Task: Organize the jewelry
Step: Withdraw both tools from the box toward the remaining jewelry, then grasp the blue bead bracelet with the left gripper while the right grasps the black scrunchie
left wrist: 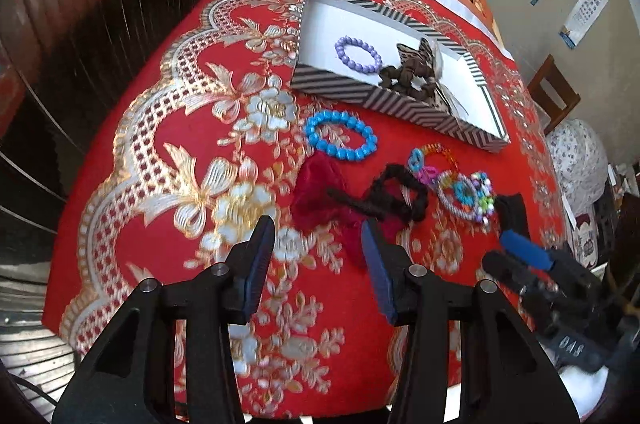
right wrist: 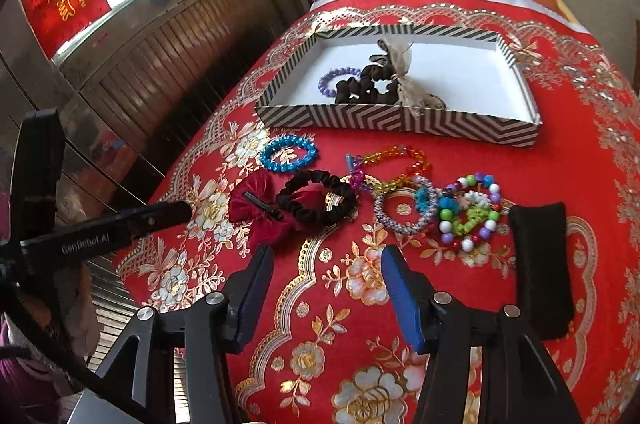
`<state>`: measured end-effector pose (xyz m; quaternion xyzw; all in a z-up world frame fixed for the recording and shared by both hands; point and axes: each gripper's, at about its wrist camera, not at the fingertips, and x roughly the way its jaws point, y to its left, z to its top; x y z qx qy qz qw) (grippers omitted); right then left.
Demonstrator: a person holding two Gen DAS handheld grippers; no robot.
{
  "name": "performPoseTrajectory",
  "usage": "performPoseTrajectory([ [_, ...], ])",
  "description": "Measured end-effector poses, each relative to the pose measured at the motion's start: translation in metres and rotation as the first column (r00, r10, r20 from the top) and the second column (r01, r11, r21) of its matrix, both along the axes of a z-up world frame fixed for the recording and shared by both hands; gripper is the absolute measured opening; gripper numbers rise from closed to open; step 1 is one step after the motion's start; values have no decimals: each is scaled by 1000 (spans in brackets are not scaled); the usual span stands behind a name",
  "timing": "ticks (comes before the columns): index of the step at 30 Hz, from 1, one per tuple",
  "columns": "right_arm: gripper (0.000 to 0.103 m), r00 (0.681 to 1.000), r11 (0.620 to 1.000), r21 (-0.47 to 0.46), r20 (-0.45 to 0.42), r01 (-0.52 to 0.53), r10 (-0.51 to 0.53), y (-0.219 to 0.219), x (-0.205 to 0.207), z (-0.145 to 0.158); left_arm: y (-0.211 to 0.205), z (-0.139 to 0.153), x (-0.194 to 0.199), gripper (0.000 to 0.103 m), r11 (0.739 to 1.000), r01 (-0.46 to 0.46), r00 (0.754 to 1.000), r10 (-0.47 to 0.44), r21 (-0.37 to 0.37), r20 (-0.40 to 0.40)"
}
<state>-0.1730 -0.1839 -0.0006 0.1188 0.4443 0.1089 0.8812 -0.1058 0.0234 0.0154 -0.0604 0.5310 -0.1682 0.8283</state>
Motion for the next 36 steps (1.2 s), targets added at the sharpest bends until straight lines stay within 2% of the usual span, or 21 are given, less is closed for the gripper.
performPoseTrajectory([
  [6, 43, 1000, 995, 100, -31, 6, -3, -3, 26, -17, -7, -7, 31, 45, 999, -35, 999, 35, 15, -7],
  [9, 43, 999, 992, 124, -50, 17, -11, -2, 40, -26, -8, -11, 46, 45, 998, -56, 998, 56, 31, -9],
  [13, 43, 996, 994, 101, -83, 32, -24, -1, 59, -38, -10, -17, 61, 45, 996, -70, 997, 71, 55, -15],
  [16, 41, 994, 998, 44, -102, 36, -32, 1, 71, -49, -16, -22, 72, 45, 995, -65, 998, 66, 75, -18],
  [20, 30, 997, 1000, -28, -75, 3, -5, 4, 79, -51, -28, -30, 85, 49, 993, -43, 999, 46, 109, -21],
  [23, 16, 998, 996, -79, -64, -32, 27, 3, 81, -51, -36, -36, 92, 50, 990, -34, 999, 37, 137, -18],
  [24, 12, 997, 996, -79, -67, -40, 35, 0, 83, -51, -39, -39, 96, 50, 989, -30, 999, 33, 145, -21],
  [29, 10, 996, 995, -81, -79, -59, 53, -17, 76, -49, -53, -51, 106, 50, 979, 14, 999, -7, 204, -36],
  [33, 11, 994, 998, -18, -90, -67, 65, -31, 72, -50, -61, -53, 108, 50, 969, 52, 999, -51, 241, -12],
  [34, 11, 993, 997, -14, -90, -72, 70, -32, 72, -50, -62, -53, 108, 49, 968, 57, 998, -57, 243, -8],
  [35, 11, 993, 997, -8, -91, -76, 75, -34, 71, -51, -63, -52, 108, 41, 969, 61, 998, -61, 241, -4],
  [36, 11, 993, 997, 0, -91, -80, 80, -35, 71, -51, -63, -51, 109, 25, 968, 65, 998, -68, 243, 2],
])
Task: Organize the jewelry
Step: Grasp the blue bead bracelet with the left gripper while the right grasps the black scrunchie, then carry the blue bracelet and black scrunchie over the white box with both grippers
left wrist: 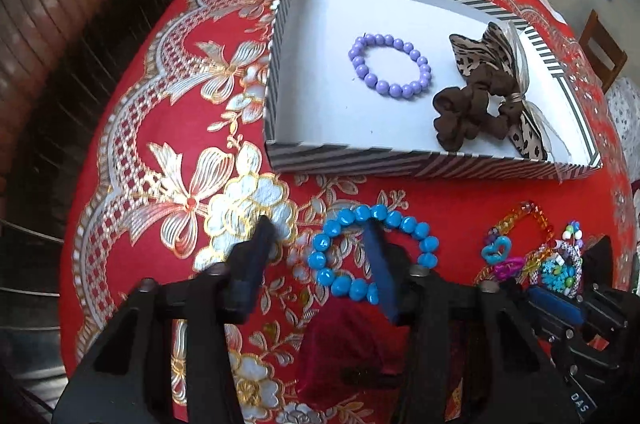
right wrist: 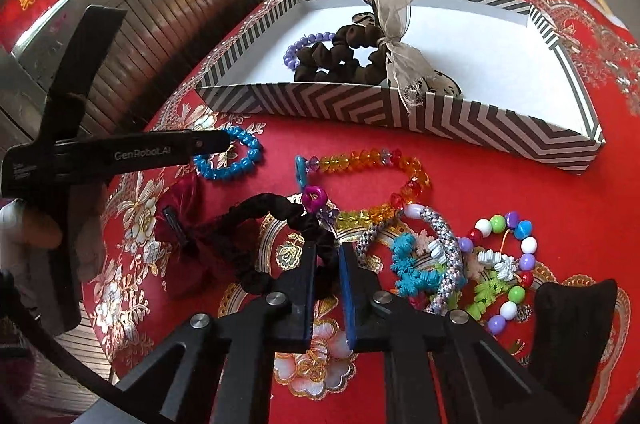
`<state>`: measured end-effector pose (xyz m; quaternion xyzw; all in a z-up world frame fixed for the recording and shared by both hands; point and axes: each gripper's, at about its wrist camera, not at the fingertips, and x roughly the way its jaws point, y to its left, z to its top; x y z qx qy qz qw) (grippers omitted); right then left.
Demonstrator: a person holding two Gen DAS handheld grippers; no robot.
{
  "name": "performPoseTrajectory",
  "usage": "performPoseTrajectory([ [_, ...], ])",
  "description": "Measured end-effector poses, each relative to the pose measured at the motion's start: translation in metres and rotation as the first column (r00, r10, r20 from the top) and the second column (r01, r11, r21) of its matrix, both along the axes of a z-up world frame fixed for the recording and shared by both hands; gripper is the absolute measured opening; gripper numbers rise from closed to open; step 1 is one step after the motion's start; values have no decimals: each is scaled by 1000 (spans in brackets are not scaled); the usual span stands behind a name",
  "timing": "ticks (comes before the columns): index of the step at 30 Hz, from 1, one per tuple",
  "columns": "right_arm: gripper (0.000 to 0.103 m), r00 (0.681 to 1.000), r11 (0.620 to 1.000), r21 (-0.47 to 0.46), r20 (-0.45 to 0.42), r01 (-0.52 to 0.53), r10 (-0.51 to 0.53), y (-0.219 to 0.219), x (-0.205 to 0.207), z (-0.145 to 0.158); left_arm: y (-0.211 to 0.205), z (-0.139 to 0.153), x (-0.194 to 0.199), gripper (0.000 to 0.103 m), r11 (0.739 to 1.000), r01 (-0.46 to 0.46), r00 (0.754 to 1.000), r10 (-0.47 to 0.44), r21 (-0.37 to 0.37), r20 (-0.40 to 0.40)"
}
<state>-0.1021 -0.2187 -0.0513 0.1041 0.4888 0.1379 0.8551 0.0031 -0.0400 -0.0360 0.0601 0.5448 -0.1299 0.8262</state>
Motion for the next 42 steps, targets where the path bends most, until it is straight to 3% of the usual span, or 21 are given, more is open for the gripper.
performPoseTrajectory([
  [2, 10, 1000, 1000, 20, 5, -16, 16, 2, -1, 4, 0, 1, 1, 11, 1000, 12, 1000, -12, 4, 3],
  [10, 9, 995, 997, 23, 65, -73, 71, 7, -8, 42, 19, 9, 0, 7, 995, -36, 999, 34, -95, -24],
  [14, 10, 998, 999, 19, 39, -48, 48, 8, -9, 34, 23, 13, -3, 7, 993, -48, 999, 46, -104, -22],
  [18, 21, 999, 999, 24, -9, -32, 32, 12, -4, 18, 23, 17, -8, 7, 993, -47, 999, 45, -109, -16],
  [23, 21, 1000, 1000, 2, -22, -8, 8, 17, 6, 1, 25, 23, -12, 7, 992, -47, 999, 47, -115, -3],
  [25, 20, 1000, 999, -15, 3, -30, 30, 22, 7, 0, 25, 26, -13, 7, 992, -46, 999, 46, -116, 1],
  [26, 8, 999, 998, -33, 5, -46, 46, 25, 7, -1, 25, 27, -13, 7, 992, -45, 999, 46, -119, 2],
  [28, 5, 998, 998, -26, 3, -55, 55, 27, 7, -1, 26, 30, -16, 7, 991, -45, 999, 46, -126, 6],
  [42, 4, 983, 999, 19, 180, -32, 28, 0, -9, 86, 29, 80, -22, 7, 987, -21, 995, 36, -162, 92],
])
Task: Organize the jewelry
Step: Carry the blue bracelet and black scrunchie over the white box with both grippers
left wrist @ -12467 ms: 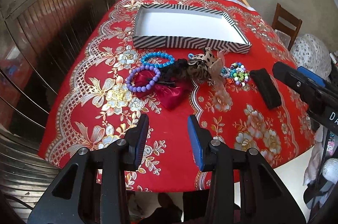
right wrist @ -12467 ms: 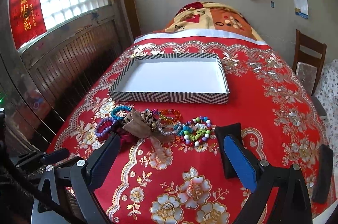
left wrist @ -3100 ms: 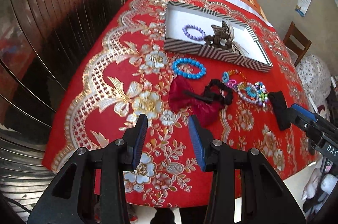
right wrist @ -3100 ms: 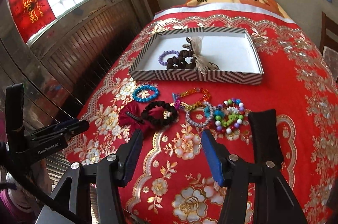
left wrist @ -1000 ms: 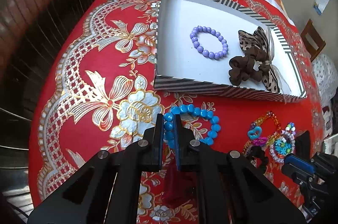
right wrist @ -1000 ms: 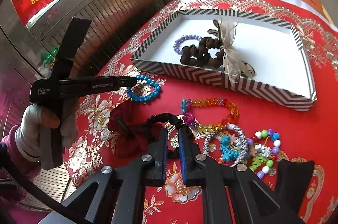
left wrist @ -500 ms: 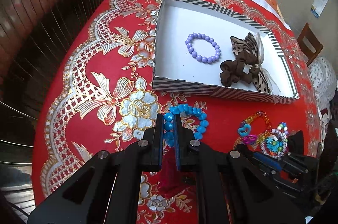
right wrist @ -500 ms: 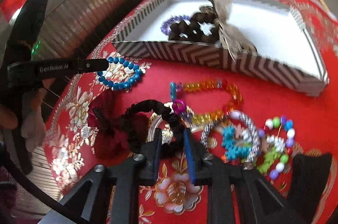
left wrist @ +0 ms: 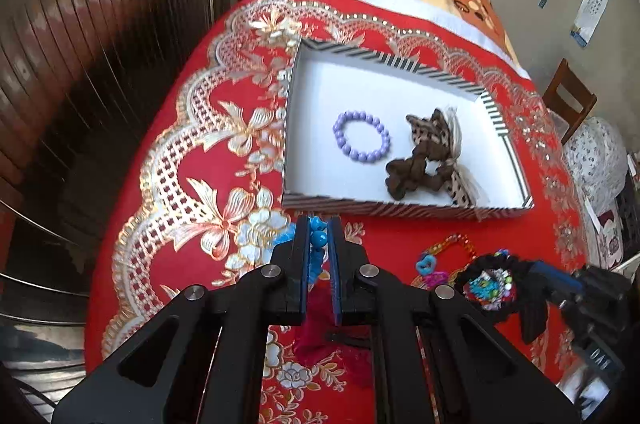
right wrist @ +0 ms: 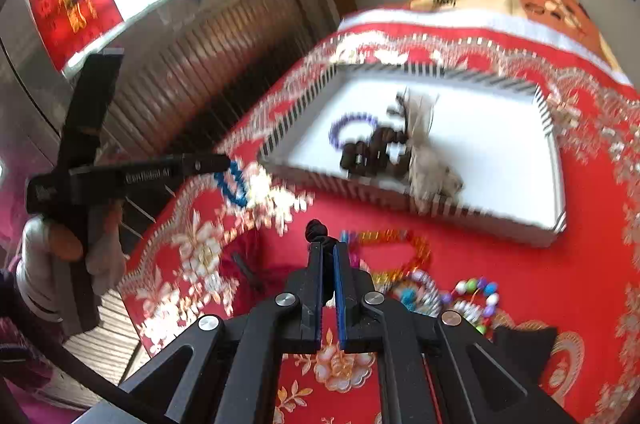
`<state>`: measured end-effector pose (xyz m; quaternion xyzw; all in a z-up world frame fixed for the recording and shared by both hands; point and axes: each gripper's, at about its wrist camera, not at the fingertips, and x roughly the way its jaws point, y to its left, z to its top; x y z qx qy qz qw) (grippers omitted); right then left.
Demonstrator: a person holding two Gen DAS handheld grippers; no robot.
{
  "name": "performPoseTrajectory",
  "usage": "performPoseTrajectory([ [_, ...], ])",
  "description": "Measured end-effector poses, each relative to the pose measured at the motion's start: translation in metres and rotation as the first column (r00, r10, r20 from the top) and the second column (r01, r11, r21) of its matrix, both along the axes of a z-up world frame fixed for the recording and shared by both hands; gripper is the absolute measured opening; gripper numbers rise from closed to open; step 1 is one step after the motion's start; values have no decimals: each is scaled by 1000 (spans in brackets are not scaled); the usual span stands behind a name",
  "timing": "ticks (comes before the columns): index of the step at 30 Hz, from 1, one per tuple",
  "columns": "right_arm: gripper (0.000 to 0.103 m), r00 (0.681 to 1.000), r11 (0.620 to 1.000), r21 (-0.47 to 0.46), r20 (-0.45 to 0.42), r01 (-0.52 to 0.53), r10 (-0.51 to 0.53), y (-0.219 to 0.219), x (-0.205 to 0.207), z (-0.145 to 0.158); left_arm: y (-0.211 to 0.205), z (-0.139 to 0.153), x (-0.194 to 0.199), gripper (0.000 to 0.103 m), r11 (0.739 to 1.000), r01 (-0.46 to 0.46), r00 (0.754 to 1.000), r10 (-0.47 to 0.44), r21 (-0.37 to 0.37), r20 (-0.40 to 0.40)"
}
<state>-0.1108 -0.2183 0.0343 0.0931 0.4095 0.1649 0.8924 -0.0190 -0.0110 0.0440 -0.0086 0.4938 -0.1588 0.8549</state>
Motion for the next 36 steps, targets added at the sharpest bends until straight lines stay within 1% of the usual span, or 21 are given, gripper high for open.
performPoseTrajectory([
  [6, 4, 998, 999, -17, 49, 42, -41, -20, 11, 27, -5, 21, 7, 7, 1000, 17, 999, -16, -13, 40],
  [14, 4, 994, 996, -50, 80, 80, -76, -44, 38, 45, -22, 31, 28, 7, 999, 33, 997, -33, -2, 63],
  [19, 4, 993, 994, -66, 77, 91, -86, -54, 57, 48, -36, 32, 47, 7, 999, 45, 997, -46, 9, 66],
  [25, 4, 993, 992, -71, 64, 100, -96, -66, 80, 46, -53, 26, 72, 7, 998, 51, 997, -52, 22, 49],
  [36, 4, 993, 993, -43, 25, 114, -113, -91, 130, 33, -80, 14, 121, 7, 998, 41, 999, -42, 52, 16],
])
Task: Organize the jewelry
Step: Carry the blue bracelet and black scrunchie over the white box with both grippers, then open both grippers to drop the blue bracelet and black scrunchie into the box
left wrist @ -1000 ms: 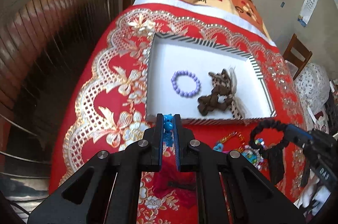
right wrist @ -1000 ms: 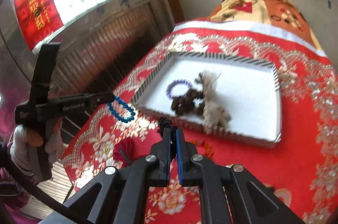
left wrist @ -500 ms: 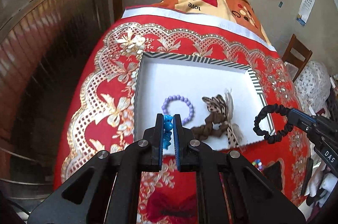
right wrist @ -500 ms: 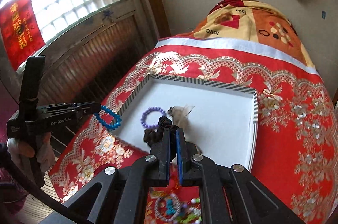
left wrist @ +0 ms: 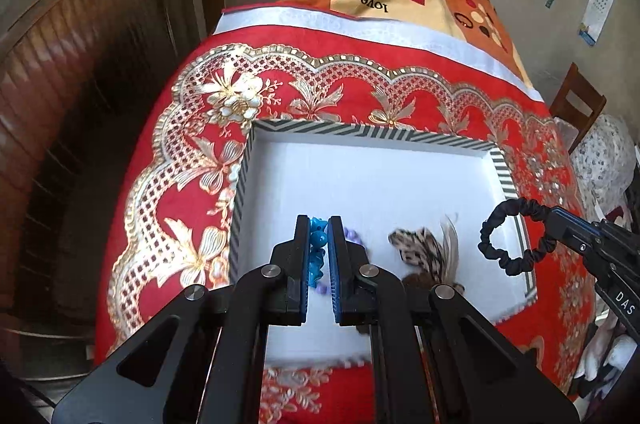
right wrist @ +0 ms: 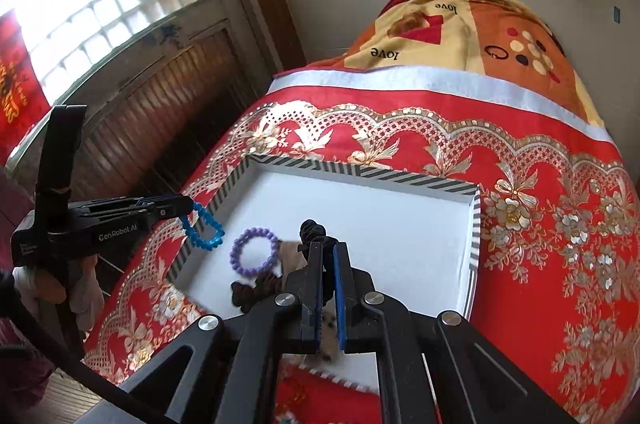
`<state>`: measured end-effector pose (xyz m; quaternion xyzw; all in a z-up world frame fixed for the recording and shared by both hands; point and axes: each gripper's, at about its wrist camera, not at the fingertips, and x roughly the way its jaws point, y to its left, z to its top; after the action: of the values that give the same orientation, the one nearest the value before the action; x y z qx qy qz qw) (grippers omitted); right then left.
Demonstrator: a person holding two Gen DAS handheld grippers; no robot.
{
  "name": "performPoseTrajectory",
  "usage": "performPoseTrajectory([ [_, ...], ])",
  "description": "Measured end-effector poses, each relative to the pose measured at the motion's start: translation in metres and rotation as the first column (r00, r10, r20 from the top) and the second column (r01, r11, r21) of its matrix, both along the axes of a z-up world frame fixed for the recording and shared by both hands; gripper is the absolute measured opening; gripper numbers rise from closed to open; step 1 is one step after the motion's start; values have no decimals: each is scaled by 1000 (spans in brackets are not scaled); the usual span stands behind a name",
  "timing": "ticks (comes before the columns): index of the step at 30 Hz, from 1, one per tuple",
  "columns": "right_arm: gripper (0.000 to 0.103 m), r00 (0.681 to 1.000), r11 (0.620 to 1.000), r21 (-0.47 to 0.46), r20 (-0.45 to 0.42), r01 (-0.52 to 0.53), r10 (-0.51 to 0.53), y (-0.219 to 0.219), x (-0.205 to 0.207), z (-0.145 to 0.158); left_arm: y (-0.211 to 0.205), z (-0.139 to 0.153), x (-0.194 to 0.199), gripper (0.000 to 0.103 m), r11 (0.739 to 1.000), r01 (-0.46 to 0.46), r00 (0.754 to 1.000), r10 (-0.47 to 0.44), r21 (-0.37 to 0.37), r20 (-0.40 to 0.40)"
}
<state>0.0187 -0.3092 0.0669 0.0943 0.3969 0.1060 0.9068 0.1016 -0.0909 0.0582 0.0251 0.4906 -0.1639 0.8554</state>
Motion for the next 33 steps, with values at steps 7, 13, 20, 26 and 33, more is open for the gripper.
performPoseTrajectory([
  [7, 4, 999, 997, 77, -46, 18, -15, -15, 41, -21, -18, -14, 32, 7, 1000, -12, 999, 12, -1, -39],
  [13, 4, 990, 991, 125, -135, 56, -39, -24, 77, -58, -20, -36, 58, 7, 997, -65, 995, 68, 32, -72],
  [20, 4, 974, 992, 112, -225, 60, -33, -13, 108, -104, -3, -63, 70, 7, 988, -126, 985, 136, 92, -110],
  [26, 7, 975, 989, 142, -223, 51, -19, -4, 120, -110, 6, -73, 70, 17, 986, -155, 975, 163, 63, -149],
  [33, 30, 978, 988, 139, -205, 63, -33, -10, 115, -102, 5, -67, 56, 38, 986, -159, 977, 165, 52, -133],
])
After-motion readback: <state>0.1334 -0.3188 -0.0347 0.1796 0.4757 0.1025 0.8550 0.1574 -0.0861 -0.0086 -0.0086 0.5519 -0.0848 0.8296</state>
